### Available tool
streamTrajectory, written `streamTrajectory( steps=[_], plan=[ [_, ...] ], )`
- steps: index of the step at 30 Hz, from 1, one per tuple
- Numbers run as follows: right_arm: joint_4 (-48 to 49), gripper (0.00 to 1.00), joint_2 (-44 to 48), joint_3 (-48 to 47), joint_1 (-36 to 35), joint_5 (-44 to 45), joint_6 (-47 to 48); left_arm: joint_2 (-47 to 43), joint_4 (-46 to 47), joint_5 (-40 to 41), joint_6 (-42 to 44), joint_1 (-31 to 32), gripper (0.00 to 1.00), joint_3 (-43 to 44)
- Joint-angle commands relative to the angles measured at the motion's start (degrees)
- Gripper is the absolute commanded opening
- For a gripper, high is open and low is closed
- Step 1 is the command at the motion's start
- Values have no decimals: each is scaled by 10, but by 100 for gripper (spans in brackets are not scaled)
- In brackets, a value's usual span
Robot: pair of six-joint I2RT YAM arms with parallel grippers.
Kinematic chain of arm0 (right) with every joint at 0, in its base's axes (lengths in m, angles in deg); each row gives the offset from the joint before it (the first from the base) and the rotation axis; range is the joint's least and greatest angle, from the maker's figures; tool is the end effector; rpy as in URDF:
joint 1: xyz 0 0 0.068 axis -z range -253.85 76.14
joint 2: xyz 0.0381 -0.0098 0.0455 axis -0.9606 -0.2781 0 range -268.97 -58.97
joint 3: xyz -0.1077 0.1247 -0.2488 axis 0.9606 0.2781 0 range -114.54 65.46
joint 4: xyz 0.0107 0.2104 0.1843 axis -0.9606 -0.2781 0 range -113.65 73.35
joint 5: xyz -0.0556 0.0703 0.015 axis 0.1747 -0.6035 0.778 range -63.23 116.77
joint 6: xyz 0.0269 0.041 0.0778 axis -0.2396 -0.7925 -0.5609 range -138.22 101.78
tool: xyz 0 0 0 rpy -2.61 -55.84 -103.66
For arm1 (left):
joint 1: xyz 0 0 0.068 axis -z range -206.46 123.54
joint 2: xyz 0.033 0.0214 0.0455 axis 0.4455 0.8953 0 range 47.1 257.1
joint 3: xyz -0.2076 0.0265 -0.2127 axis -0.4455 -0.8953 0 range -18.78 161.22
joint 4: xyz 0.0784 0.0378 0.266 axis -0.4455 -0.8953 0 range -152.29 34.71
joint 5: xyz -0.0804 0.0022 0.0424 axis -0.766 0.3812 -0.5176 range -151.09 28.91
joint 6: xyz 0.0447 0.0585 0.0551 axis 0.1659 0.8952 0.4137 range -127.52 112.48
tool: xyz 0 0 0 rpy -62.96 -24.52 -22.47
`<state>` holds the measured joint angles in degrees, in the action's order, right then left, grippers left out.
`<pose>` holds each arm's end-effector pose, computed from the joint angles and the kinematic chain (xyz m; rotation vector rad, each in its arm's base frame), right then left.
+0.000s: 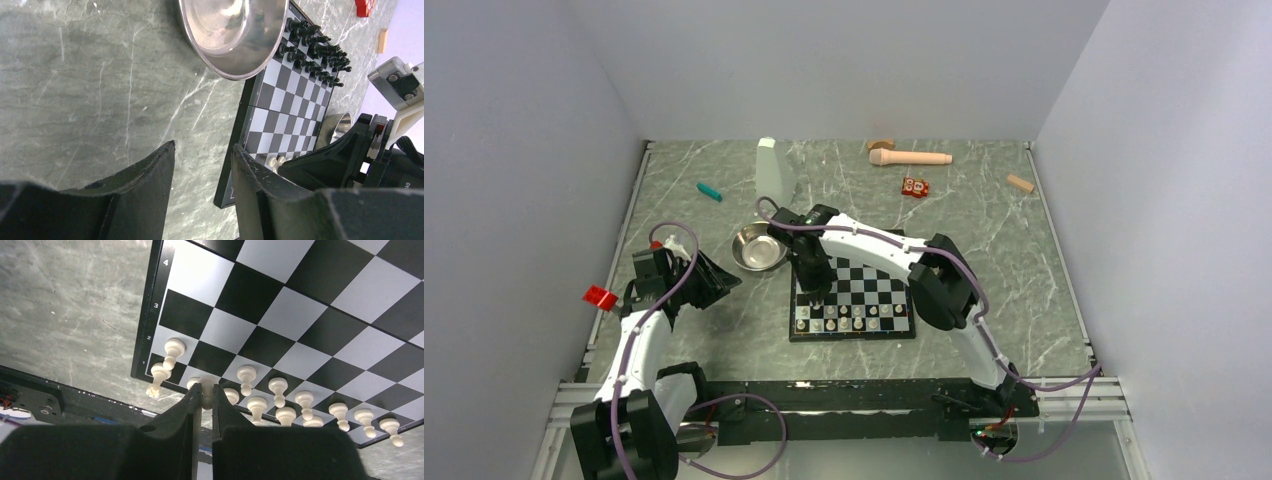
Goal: Set up the chess pieces on the board
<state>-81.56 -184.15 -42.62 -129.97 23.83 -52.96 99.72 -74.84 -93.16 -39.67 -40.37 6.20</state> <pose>0.2638 0.4006 0.1755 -0.5753 3.0190 0.2082 0.2084 0.0065 0.1690 -0.6810 2.2844 -0.8192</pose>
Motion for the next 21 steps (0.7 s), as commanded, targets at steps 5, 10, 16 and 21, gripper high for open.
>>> streamTrajectory(
  steps=[5, 10, 16, 21],
  plan=[
    [-26, 0, -9, -17, -10, 25, -18, -5, 16, -9, 8, -3, 51, 3],
    [-20, 0, -9, -4, -10, 28, -17, -2, 18, -10, 7, -3, 51, 3],
    [8, 0, -8, 14, -10, 27, -26, -2, 17, -10, 8, -3, 51, 3],
    [22, 0, -8, 29, -10, 23, -30, -1, 18, -10, 7, -2, 51, 3]
  ],
)
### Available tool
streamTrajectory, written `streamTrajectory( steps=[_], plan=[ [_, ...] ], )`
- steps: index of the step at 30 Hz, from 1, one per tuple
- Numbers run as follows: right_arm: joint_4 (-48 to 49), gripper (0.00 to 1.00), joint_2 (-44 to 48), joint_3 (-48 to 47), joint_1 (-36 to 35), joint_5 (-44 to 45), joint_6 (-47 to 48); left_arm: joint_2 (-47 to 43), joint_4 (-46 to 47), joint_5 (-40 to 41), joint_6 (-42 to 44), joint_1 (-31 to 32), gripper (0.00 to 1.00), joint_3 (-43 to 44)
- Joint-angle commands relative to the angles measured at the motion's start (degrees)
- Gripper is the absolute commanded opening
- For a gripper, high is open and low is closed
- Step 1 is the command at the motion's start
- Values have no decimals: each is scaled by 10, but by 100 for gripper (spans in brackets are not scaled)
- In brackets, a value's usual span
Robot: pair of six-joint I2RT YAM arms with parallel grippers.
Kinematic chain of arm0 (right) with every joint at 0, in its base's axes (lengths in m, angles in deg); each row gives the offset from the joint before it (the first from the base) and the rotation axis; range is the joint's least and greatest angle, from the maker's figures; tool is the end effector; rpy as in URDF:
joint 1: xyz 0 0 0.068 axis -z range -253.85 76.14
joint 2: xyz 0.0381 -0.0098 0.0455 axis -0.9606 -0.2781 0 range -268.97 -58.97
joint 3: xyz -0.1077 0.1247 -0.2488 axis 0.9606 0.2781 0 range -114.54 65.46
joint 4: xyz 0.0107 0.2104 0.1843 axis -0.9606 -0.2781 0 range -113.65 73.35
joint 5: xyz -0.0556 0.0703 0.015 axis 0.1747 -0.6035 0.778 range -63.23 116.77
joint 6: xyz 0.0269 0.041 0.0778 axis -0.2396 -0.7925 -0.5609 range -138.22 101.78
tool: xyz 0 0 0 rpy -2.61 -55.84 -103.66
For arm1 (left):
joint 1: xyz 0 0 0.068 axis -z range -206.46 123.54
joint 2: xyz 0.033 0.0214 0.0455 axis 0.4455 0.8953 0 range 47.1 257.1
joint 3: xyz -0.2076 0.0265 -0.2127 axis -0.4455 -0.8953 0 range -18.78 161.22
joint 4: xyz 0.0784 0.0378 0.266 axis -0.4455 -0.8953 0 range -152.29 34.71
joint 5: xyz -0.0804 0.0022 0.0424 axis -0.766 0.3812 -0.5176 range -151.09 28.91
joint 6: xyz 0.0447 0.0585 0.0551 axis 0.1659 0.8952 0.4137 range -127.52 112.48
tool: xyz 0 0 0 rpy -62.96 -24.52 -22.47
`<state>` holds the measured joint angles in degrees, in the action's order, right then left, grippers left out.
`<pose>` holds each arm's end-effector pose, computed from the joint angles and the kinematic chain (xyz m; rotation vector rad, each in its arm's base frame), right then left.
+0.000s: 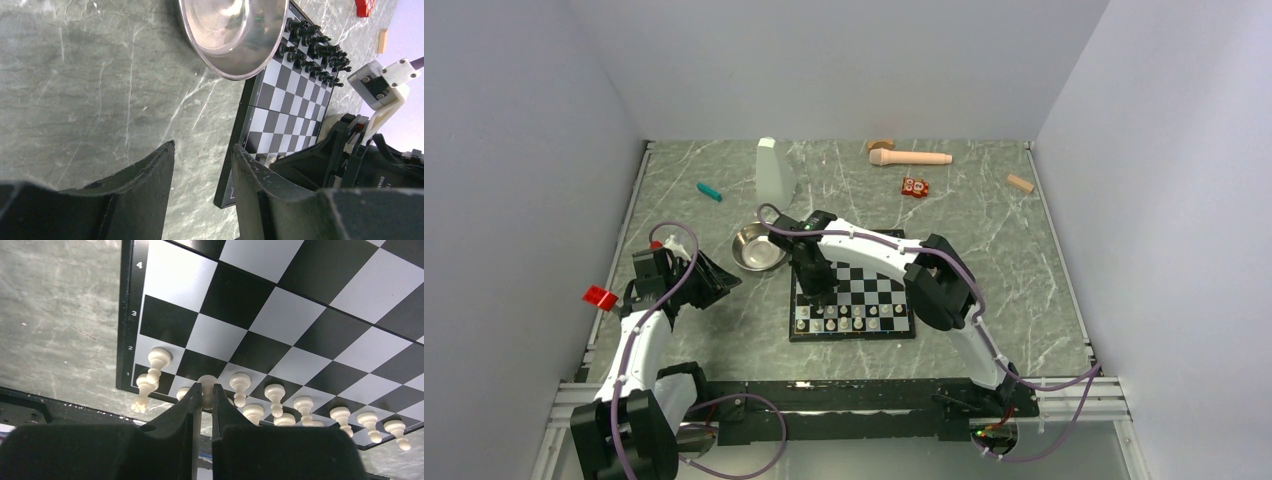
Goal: Set up the chess pieces on the board
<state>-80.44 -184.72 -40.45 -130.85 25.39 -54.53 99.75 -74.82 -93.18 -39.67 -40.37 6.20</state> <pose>0.2577 0.4006 0.1602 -0.5548 3.0289 0.1500 0.2085 0.0065 0.1690 -0.6810 2.2845 -0.8197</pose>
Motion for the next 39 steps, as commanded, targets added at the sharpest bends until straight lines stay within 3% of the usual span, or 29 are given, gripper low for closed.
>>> streamTrajectory(
  steps=[1, 24, 39],
  plan=[
    [11, 0, -3, 9, -1, 8, -13, -1, 18, -10, 7, -3, 51, 3],
    [36, 6, -4, 24, -2, -11, -14, 2, 16, -10, 7, -3, 51, 4],
    [52, 20, 5, 32, -1, -19, -15, 2, 18, -11, 6, -3, 51, 3]
  ],
)
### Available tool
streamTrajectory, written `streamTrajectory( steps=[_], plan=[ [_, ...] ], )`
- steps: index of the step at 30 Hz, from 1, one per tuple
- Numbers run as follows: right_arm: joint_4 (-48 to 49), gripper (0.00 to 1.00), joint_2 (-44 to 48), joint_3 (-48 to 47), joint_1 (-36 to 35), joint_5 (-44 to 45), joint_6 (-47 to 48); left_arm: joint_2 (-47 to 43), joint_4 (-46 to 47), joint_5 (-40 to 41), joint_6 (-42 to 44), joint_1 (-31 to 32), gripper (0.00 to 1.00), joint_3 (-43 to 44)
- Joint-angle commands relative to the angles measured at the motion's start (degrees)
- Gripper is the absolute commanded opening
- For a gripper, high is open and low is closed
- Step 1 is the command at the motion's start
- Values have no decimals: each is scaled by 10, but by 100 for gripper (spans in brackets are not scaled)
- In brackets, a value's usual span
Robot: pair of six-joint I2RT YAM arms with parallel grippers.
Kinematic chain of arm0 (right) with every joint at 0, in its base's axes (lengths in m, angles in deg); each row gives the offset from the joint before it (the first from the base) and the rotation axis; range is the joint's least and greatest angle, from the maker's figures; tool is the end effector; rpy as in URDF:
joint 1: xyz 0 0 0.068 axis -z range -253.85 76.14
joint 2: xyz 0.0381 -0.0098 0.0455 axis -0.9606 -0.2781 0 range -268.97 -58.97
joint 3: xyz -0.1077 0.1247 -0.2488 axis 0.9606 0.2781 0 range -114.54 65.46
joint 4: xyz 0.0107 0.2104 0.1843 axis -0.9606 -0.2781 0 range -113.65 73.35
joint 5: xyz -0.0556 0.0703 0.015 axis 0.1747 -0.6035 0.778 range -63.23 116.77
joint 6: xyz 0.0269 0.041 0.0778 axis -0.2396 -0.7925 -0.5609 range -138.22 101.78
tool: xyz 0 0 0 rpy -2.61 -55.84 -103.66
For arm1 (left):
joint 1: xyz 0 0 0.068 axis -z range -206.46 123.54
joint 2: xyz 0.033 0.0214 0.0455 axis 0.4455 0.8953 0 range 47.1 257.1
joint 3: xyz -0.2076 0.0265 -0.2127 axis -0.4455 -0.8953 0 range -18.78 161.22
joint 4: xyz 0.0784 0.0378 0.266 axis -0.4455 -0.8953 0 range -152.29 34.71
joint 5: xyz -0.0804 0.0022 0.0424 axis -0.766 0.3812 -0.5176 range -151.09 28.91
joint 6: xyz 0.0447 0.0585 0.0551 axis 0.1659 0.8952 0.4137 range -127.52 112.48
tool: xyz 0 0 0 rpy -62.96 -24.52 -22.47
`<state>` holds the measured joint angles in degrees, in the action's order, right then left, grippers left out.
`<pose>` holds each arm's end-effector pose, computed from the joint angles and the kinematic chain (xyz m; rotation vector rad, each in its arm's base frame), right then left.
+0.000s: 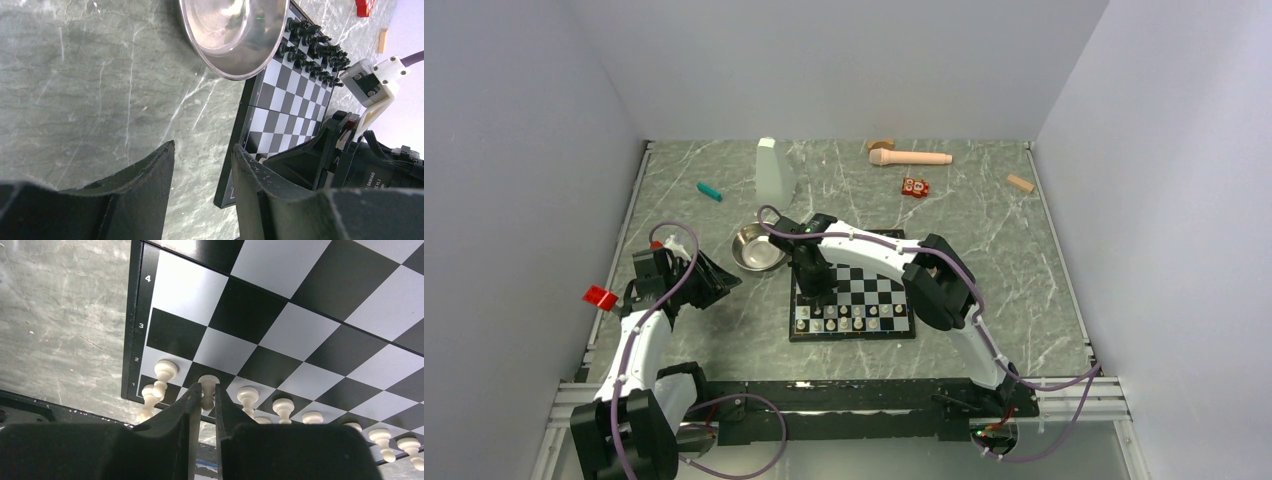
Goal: Set up the chess pieces on the board
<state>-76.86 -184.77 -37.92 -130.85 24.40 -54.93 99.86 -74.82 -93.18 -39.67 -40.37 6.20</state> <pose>0.2571 0.4023 0.1484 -0.5461 3.0294 0.1881 0.2086 0.0065 0.1686 -0.6822 2.2860 -0.8199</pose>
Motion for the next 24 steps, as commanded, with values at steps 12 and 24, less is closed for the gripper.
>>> streamTrajectory(
  steps=[12, 24],
  plan=[
    [13, 29, 17, 0, -1, 2, -14, 1, 18, -10, 6, -3, 51, 3],
    [-13, 34, 70, -27, 7, 67, -30, 0, 18, -11, 6, -2, 51, 3]
  ],
)
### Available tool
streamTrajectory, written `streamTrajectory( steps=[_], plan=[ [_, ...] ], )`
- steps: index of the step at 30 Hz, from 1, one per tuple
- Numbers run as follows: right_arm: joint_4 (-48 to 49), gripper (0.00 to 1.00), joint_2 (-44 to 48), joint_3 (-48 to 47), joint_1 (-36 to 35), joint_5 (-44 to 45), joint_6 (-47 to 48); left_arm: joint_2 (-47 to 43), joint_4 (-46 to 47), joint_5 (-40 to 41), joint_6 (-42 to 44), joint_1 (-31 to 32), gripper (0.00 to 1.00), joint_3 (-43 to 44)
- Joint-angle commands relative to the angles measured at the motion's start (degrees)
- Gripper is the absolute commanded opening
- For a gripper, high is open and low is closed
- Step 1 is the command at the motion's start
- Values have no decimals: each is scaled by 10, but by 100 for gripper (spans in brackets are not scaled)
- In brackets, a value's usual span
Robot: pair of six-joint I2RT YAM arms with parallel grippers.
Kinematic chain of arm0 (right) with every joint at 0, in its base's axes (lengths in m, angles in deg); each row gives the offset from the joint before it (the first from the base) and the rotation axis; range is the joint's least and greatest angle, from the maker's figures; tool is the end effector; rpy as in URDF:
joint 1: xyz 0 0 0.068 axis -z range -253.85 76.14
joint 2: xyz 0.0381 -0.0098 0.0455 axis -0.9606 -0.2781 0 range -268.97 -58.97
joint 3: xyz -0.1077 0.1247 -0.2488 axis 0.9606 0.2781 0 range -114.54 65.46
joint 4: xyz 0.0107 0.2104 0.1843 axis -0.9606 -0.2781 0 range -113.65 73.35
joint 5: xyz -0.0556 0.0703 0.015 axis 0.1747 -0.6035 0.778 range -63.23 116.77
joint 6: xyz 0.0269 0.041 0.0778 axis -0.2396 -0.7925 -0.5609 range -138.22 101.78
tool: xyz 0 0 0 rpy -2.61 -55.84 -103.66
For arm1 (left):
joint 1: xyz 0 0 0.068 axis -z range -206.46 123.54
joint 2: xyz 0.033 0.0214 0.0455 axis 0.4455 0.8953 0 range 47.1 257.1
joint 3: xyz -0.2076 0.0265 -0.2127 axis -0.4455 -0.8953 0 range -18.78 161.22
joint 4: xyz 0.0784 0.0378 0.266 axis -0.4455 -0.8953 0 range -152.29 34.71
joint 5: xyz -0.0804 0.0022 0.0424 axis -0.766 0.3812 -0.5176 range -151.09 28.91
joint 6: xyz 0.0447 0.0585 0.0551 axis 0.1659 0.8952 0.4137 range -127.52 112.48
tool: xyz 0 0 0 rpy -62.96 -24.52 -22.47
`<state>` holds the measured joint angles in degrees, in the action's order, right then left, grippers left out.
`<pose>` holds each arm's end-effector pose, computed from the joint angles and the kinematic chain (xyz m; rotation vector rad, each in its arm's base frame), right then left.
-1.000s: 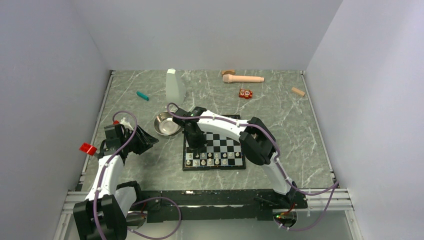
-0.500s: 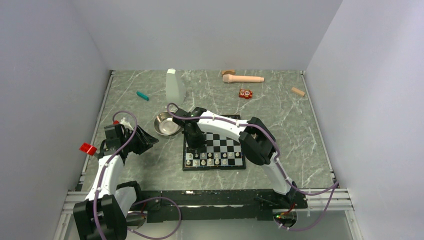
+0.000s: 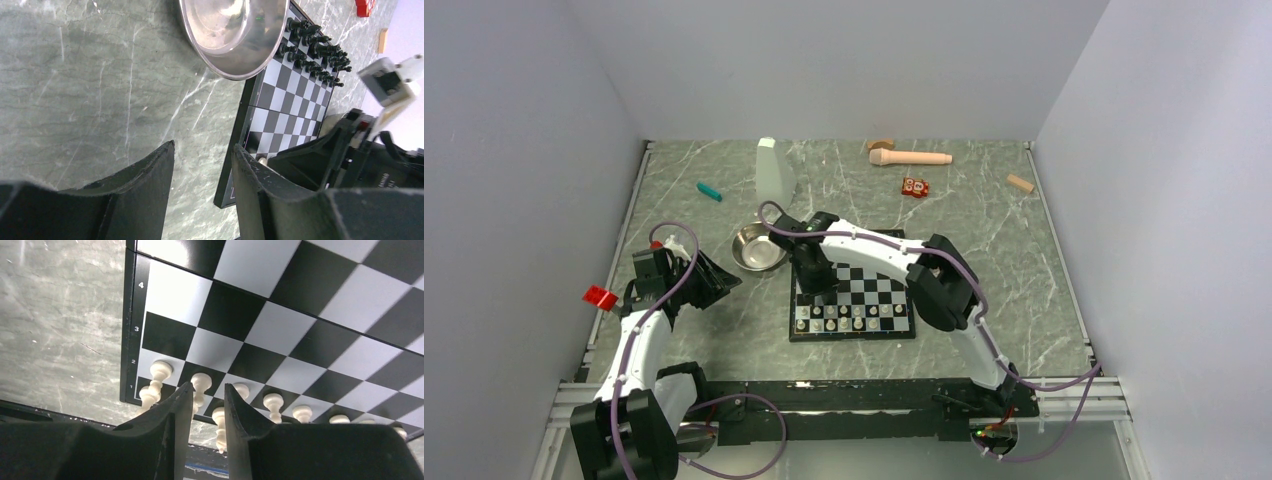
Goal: Set up the chess pieces on the board
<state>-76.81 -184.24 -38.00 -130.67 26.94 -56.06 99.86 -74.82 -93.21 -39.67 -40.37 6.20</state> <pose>0.2615 0.3996 0.1530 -0.5009 2.9992 0.1538 0.2086 0.0065 0.1686 -0.6819 2.2860 -0.8206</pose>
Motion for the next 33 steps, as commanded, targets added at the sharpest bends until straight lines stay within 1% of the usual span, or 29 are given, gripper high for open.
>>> streamTrajectory(
  steps=[1, 5, 9, 13, 16, 18, 20, 22, 25, 29, 33],
  plan=[
    [-7, 35, 78, -19, 6, 50, -23, 0, 18, -10, 6, -3, 51, 3],
    [26, 37, 149, 23, 26, 68, -39, -1, 16, -10, 7, -3, 52, 4],
    [56, 38, 234, 96, 75, 75, -56, 0, 17, -11, 8, -3, 52, 3],
    [74, 39, 321, 220, 161, 69, -56, 2, 18, -12, 7, -3, 52, 4],
    [64, 40, 375, 300, 230, 89, -48, 3, 18, -13, 7, -3, 52, 3],
    [65, 43, 404, 352, 280, 98, -40, 3, 19, -14, 7, -3, 52, 3],
    [73, 45, 432, 400, 329, 94, -33, 5, 19, -14, 7, -3, 52, 3],
    [86, 45, 448, 439, 370, 85, -21, 5, 18, -13, 7, -3, 52, 3],
    [97, 46, 458, 469, 412, 88, -13, 6, 17, -12, 8, -3, 52, 5],
    [109, 47, 442, 488, 434, 109, -4, 8, 18, -15, 8, -3, 52, 4],
    [138, 46, 423, 510, 441, 108, -4, 4, 14, -13, 9, -3, 52, 7]
  ],
)
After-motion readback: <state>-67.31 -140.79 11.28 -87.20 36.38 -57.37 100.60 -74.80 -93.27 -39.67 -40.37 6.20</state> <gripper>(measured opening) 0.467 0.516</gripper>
